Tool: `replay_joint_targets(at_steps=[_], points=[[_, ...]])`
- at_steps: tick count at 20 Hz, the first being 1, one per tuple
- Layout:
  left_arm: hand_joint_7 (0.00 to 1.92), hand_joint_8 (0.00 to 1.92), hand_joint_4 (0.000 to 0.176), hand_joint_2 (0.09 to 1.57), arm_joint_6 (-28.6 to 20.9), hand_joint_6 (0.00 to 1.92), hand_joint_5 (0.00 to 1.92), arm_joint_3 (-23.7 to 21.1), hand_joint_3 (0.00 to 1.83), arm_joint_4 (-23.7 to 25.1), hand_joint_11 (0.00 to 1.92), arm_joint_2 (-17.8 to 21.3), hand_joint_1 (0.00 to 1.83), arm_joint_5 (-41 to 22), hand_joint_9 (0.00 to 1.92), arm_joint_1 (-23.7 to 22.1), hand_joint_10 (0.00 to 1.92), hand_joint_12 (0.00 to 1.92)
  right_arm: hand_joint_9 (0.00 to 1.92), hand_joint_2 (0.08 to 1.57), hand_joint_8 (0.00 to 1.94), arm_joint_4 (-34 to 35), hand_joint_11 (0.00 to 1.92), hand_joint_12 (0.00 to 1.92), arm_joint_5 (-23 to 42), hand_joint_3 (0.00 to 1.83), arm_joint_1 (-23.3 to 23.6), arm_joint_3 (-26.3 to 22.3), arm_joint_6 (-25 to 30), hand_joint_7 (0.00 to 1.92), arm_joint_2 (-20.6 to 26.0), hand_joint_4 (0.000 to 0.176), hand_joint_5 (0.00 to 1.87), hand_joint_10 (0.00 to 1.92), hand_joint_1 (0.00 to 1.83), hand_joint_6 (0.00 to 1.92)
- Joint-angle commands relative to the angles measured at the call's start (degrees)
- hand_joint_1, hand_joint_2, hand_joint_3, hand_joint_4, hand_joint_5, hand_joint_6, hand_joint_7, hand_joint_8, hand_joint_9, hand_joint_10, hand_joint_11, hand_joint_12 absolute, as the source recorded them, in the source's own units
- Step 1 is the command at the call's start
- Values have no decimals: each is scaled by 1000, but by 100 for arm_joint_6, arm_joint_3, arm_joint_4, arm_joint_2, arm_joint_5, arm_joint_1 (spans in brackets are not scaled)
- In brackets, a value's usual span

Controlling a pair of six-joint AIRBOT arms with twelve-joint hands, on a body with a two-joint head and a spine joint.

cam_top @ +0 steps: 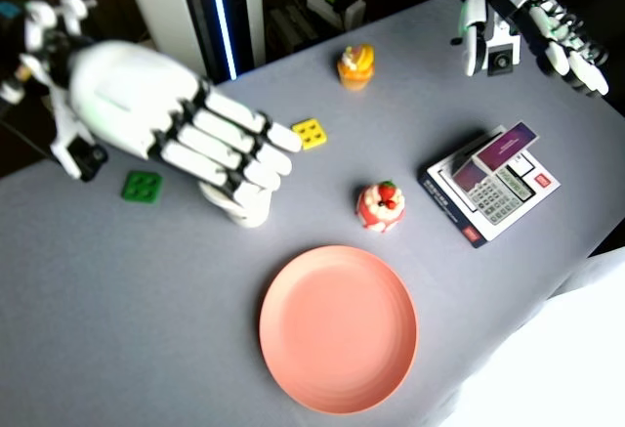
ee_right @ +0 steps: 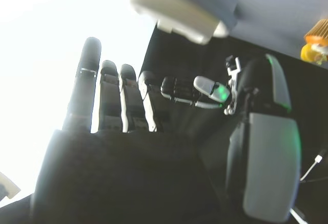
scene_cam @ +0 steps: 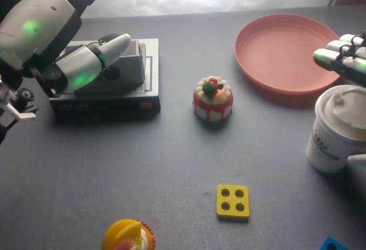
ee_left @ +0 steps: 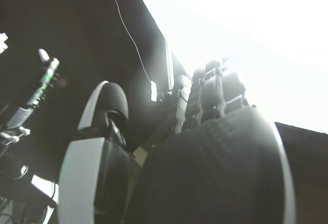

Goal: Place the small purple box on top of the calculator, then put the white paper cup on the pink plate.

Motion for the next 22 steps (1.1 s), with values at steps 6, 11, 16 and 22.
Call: replay_joint_targets(at_steps=[6,11,16,22], points=[[21,1,43,1403,-27,65,125,-27,0,25,0,10,659,-769,0,-91,0,267,56,1010,0,26,2,915,-167,0,369,353,33,0,-408,13,0,31,923,0],[33,3,37,1399,-42,77,138,-25,0,-17,0,14,654,-815,0,-42,0,259,180,1139,1074,-2,47,1902,-74,17,451,340,33,183,-386,0,44,1481,1205,993],[32,1,30,1398,-68,76,139,-29,0,-60,0,22,662,-883,0,5,0,324,59,1141,1332,-60,0,1921,534,13,635,233,33,89,-163,0,1,1691,1189,1237],[38,2,58,1393,-134,75,140,-48,0,-37,0,7,607,-963,0,67,0,378,161,1125,1024,287,7,1898,618,2,1322,675,-94,134,-353,0,0,1366,1224,918]])
